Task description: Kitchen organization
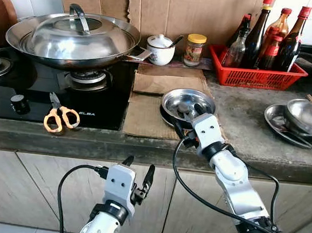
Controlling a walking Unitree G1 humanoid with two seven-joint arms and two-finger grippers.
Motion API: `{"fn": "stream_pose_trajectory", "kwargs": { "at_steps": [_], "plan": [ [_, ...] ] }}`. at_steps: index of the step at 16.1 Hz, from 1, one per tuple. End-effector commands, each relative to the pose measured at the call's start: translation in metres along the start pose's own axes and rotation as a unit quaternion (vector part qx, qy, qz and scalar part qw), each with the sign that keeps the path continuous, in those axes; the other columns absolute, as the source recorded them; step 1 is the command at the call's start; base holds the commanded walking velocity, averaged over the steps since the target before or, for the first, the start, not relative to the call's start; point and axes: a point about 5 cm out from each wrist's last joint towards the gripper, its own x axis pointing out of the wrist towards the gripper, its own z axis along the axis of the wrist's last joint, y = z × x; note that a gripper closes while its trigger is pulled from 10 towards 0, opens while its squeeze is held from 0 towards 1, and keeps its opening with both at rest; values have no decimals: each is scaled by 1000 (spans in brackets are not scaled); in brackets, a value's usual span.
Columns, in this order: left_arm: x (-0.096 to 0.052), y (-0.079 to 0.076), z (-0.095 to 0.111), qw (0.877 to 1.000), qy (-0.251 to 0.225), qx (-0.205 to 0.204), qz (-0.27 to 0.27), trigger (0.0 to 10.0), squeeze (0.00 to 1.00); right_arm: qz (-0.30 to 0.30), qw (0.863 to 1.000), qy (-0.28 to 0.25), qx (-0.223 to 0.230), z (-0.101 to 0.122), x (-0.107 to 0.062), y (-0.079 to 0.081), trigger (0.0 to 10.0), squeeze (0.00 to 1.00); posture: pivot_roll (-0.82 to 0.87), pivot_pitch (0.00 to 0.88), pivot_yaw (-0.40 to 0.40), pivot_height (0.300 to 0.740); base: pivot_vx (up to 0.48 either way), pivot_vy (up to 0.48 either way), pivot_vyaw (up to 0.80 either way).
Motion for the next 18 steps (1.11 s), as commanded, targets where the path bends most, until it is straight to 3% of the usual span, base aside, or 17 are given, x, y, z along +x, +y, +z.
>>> {"fn": "stream_pose_trajectory", "kwargs": {
  "at_steps": [1, 2, 3, 4, 6, 7, 9, 10, 11, 12, 15, 16, 18],
  "plan": [
    [0, -1, 5, 1000, -12, 2, -1, 10000, 0, -8, 1000, -8, -7, 3, 2, -6, 10000, 0, 122, 19, -56, 740, 0, 0, 0],
    [0, -1, 5, 1000, -13, 2, 0, 10000, 0, -8, 1000, -6, -7, 2, 2, -6, 10000, 0, 123, 19, -55, 740, 0, 0, 0],
    [0, -1, 5, 1000, -12, 2, 0, 10000, 0, -10, 1000, -2, -9, 0, 2, -7, 0, 0, 123, 21, -56, 740, 0, 0, 0],
    [1, 0, 5, 1000, -12, 2, 0, 10000, 0, -13, 1000, 0, -10, -1, 2, -8, 10000, 0, 123, 23, -55, 740, 0, 0, 0],
    [1, 0, 5, 1000, -12, 3, 1, 10000, 0, -18, 1000, 0, -13, -1, 3, -12, 10000, 0, 122, 23, -55, 740, 0, 0, 0],
    [1, 0, 5, 1000, -12, 3, 1, 10000, 0, -19, 1000, 0, -12, -1, 3, -12, 4627, 0, 123, 24, -56, 740, 0, 0, 0],
    [1, 0, 5, 1000, -12, 3, 1, 10000, 0, -19, 1000, 0, -11, -2, 3, -12, 0, 0, 123, 25, -55, 740, 0, 0, 0],
    [1, 0, 5, 1000, -12, 3, 2, 10000, 0, -19, 1000, 0, -9, -2, 4, -11, 0, 0, 123, 25, -55, 740, 0, 0, 0],
    [1, 0, 5, 1000, -13, 4, 3, 10000, 0, -17, 1000, -1, -9, -1, 4, -9, 3882, 0, 125, 26, -57, 740, 0, 0, 0],
    [1, 0, 6, 1000, -13, 4, 3, 10000, 0, -15, 1000, -2, -6, -1, 4, -8, 10000, 0, 125, 27, -56, 740, 0, 0, 0],
    [0, 0, 6, 1000, -12, 4, 3, 10000, 0, -16, 1000, -1, -7, -2, 3, -10, 10000, 0, 123, 26, -57, 740, 0, 0, 0],
    [0, 0, 6, 1000, -12, 4, 4, 10000, 0, -21, 1000, -2, -13, -1, 4, -14, 196, 0, 125, 28, -58, 740, 0, 0, 0],
    [1, 1, 6, 1000, -12, 5, 5, 10000, 0, -27, 999, -7, -16, 2, 6, -18, 0, 0, 124, 28, -57, 740, 0, 0, 0]
  ]
}}
